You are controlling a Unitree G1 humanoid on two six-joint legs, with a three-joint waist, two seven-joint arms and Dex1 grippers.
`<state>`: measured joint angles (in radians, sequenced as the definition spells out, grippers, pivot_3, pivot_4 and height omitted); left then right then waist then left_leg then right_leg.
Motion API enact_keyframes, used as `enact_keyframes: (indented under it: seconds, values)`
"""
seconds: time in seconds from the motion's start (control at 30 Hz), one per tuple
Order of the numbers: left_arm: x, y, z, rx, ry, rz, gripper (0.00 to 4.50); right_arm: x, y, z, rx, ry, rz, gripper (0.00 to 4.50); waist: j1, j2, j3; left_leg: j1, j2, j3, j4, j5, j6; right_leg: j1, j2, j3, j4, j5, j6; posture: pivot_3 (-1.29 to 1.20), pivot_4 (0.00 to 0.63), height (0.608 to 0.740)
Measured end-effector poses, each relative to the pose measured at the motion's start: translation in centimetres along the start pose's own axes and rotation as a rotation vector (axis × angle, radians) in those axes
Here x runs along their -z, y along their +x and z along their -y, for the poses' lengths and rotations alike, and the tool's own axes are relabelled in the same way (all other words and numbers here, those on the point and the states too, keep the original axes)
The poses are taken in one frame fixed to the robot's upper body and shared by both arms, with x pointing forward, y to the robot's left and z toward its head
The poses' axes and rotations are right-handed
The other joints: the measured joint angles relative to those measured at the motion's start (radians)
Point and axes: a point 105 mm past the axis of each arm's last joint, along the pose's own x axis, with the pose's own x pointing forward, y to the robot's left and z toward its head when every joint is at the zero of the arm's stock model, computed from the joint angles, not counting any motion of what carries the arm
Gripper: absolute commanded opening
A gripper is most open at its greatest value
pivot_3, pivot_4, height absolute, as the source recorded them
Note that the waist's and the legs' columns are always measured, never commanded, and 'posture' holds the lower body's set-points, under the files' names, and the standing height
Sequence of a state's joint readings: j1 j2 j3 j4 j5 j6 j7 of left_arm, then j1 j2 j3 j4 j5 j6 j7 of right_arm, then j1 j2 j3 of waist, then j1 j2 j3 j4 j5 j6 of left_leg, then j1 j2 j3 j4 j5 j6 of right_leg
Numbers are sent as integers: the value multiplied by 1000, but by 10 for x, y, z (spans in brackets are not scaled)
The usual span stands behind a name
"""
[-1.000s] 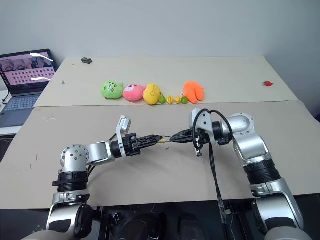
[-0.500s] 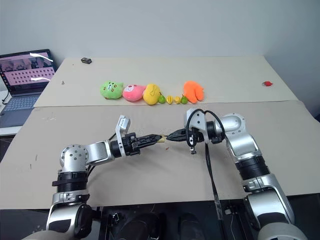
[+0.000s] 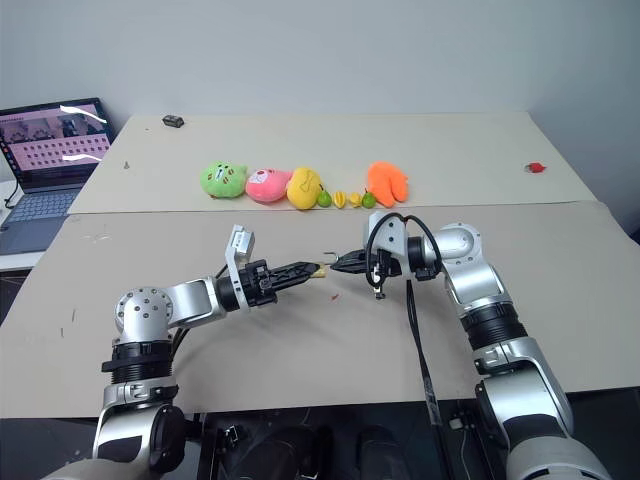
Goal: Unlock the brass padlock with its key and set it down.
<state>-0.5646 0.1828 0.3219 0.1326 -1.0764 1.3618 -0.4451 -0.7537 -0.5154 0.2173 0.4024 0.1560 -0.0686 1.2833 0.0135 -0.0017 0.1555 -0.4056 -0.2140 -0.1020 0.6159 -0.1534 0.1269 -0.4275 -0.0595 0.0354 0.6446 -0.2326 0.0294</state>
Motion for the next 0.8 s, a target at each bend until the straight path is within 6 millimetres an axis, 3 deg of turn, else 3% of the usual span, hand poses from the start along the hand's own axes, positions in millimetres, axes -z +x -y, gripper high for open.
enact_keyframes:
  seconds: [0.23, 0.33, 0.43, 0.53, 0.6, 0.8]
  values:
    - [3, 1, 0, -4, -1, -23, 17, 8, -18, 1, -1, -1, -65, 87, 2, 0, 0, 0, 0, 0, 0, 0, 0, 0, 0, 0, 0, 0, 0, 0, 150, 740]
    - [4, -5, -4, -28, 4, -24, 17, 24, -27, -3, 5, 13, -127, 87, 0, 0, 0, 0, 0, 0, 0, 0, 0, 0, 0, 0, 0, 0, 0, 0, 150, 740]
    - [12, -19, -17, -99, -5, -28, 17, 40, -32, -10, 9, 24, -174, 87, -7, 0, 0, 0, 0, 1, -1, 0, 0, 0, 0, 1, 1, 0, 0, 0, 150, 740]
    - [19, -34, -40, -229, -8, -29, 17, 42, -33, -8, 33, 20, -179, 87, -7, 0, 0, 0, 0, 1, -1, 1, -2, 0, 0, 1, 2, 0, -1, 0, 150, 740]
    - [18, -37, -47, -277, 8, -26, 1017, 41, -32, -7, 40, 19, -171, 0, -3, 0, 0, 1, 0, 1, -1, 1, -2, 0, 0, 1, 2, 1, -1, 0, 150, 740]
    - [16, -33, -48, -278, 24, -3, 3081, 38, -26, -7, 40, 12, -151, 0, 3, 0, 0, 1, 0, 1, -1, 0, -1, 1, 0, 0, 0, 1, 0, 0, 150, 740]
